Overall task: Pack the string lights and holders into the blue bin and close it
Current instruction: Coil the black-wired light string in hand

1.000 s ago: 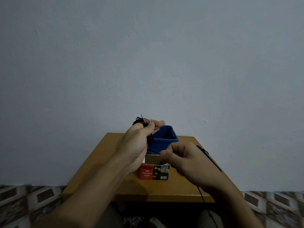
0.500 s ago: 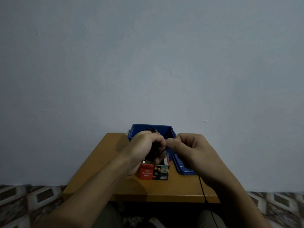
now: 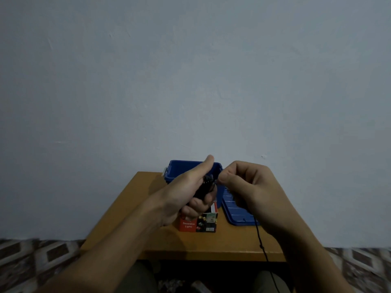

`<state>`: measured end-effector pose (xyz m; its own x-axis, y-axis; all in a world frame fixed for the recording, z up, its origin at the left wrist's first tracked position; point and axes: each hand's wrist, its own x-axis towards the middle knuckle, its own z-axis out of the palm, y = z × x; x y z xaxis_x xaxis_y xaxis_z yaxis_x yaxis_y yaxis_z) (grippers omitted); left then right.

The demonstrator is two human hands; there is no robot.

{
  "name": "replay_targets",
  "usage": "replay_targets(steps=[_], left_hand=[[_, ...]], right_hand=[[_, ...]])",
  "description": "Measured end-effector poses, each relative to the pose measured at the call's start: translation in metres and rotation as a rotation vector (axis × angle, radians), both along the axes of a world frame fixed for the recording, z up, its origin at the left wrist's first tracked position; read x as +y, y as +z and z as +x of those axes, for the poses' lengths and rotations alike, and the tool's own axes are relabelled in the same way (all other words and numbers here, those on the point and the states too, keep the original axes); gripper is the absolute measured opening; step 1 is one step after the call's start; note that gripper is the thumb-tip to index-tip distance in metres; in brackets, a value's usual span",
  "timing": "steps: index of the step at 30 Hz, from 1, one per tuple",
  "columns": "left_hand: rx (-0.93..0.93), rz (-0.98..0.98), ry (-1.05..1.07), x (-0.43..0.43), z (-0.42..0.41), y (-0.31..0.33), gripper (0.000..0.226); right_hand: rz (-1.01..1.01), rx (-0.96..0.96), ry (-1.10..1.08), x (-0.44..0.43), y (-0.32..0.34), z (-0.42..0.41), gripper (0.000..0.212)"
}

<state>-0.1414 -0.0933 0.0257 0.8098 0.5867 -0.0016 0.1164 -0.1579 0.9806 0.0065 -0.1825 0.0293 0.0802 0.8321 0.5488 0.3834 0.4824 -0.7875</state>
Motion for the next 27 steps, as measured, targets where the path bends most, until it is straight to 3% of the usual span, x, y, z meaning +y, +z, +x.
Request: replay_targets(steps=[4, 9, 18, 27], left_hand=[[0.012, 0.047, -0.062, 0.001, 0.001, 0.0, 0.072], [0.001, 0.036, -0.14, 0.002, -0.001, -0.002, 0.07], [-0.184, -0.194, -0.446, 0.009, -0.006, -0.004, 0.062], [-0.266, -0.206, -0.43, 0.009, -0.004, -0.006, 0.057]], right_hand=[[0.04, -0.058, -0.098, 0.006, -0.004, 0.001, 0.02], [0.012, -0.065, -0.049, 0.005, -0.007, 0.002, 0.019], [-0.045, -0.086, -0.019, 0.006, -0.01, 0.002, 0.025], [-0.052, -0.043, -0.056, 0.013, -0.019, 0.0, 0.021]])
